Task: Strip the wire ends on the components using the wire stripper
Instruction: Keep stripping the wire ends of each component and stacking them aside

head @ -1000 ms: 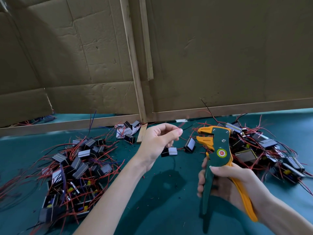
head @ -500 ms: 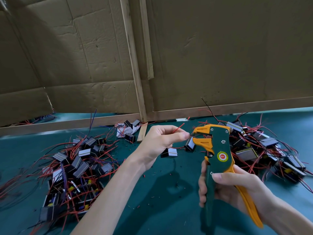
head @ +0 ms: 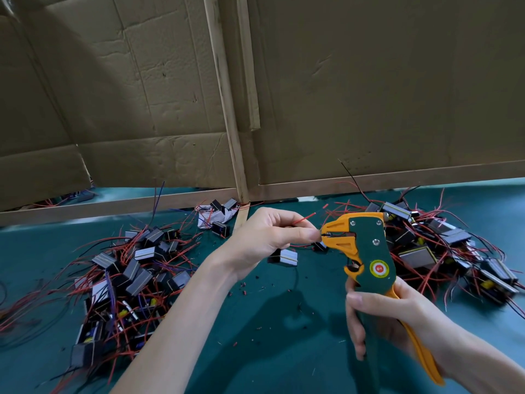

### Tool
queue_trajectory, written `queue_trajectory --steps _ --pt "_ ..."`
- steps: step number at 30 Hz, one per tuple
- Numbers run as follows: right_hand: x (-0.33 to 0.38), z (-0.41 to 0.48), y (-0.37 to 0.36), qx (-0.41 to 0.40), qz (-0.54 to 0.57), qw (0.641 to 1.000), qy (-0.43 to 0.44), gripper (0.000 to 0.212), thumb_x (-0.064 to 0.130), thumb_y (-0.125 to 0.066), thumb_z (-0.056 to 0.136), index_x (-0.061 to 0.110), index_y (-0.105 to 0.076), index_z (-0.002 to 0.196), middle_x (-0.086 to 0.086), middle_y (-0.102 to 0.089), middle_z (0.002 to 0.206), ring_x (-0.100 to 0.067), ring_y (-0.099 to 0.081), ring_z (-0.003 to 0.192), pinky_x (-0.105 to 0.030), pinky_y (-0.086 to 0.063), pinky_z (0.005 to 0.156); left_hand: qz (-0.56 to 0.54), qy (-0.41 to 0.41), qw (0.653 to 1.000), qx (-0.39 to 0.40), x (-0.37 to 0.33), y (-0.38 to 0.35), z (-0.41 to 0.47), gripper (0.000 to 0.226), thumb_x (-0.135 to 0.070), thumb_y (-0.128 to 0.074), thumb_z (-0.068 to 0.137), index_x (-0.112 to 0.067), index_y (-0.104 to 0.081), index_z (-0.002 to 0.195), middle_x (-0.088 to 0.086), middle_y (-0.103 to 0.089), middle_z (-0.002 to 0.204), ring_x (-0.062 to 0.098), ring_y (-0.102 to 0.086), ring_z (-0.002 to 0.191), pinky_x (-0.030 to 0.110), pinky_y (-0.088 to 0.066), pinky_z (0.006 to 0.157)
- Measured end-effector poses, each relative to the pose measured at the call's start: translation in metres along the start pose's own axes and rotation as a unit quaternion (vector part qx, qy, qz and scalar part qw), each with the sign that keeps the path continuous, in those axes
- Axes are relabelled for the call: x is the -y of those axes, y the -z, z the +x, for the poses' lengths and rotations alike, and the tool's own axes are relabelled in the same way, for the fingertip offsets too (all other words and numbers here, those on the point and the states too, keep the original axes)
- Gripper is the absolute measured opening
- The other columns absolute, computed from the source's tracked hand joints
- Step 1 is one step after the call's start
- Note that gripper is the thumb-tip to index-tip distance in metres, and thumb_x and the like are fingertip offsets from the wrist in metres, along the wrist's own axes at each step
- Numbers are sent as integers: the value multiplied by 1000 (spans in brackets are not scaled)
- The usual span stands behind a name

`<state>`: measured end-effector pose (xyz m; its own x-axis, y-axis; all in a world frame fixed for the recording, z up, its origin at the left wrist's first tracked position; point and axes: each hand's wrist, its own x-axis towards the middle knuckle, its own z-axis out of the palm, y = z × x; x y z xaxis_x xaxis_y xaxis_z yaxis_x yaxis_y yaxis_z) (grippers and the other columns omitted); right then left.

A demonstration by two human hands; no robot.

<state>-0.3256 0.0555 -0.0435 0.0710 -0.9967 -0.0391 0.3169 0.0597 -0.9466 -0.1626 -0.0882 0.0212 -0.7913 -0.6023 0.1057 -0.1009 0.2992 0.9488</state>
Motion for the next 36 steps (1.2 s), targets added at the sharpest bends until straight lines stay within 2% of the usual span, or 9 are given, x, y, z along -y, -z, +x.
queue_trajectory --steps 4,8,10,13,19,22,26,32,36 --pt "-1 -3 -10 -41 -24 999 14 40 31 -87 57 6 -58 69 -23 -49 52 -31 -50 41 -36 -48 46 2 -5 1000 13 -1 1 -2 5 -28 -68 79 -24 -70 77 8 -50 78 7 -41 64 23 -30 62" --pt "-6 -1 -13 -111 -64 989 68 38 28 -82 64 7 -50 60 -18 -42 46 -26 -41 36 -29 -40 41 -140 13 990 5 0 -3 1 19 -28 -53 96 -19 -47 80 -6 -35 64 10 -23 56 23 -21 56" --pt "-5 -1 -11 -92 -31 993 64 31 20 -82 65 5 -55 66 -22 -47 53 -30 -48 42 -35 -46 45 -139 7 990 -3 3 -6 3 23 -25 -45 101 -19 -43 79 -4 -31 66 12 -17 58 26 -17 58" --pt "-1 2 -7 1 88 994 64 32 13 -85 59 4 -65 83 -31 -57 72 -41 -61 62 -49 -55 63 -89 -20 996 -24 3 -5 3 21 -23 -45 100 -18 -50 80 -3 -37 67 15 -15 61 29 -15 59" --pt "-1 6 7 14 109 991 81 40 18 -89 62 7 -65 92 -28 -60 80 -43 -63 72 -53 -54 73 98 -49 992 -59 2 13 -1 18 -20 -56 95 -20 -68 82 -8 -61 66 5 -45 61 13 -40 63" --pt "-4 9 9 7 79 995 54 41 19 -90 60 7 -66 91 -30 -61 80 -45 -63 73 -54 -53 73 88 -56 994 -35 0 10 -3 18 -14 -56 96 -20 -69 86 -19 -58 59 3 -47 59 16 -44 60" --pt "-8 10 9 25 65 997 32 40 17 -90 63 5 -66 92 -33 -61 81 -47 -63 74 -56 -53 74 63 -65 996 -10 -2 1 -3 15 -15 -55 97 -16 -70 94 -21 -56 59 0 -41 58 14 -37 58" --pt "-3 6 9 56 72 995 36 34 15 -87 68 6 -65 91 -32 -60 80 -45 -63 74 -55 -53 75 45 -82 995 17 -6 -2 -6 18 -17 -53 96 -17 -69 87 -22 -57 57 -3 -43 53 8 -33 54" --pt "-1 7 7 54 67 996 38 36 17 -90 62 6 -66 87 -31 -60 77 -44 -63 70 -53 -54 71 7 -69 997 18 -8 -2 -5 21 -24 -55 91 -24 -72 79 -15 -42 52 7 -28 53 18 -26 53"
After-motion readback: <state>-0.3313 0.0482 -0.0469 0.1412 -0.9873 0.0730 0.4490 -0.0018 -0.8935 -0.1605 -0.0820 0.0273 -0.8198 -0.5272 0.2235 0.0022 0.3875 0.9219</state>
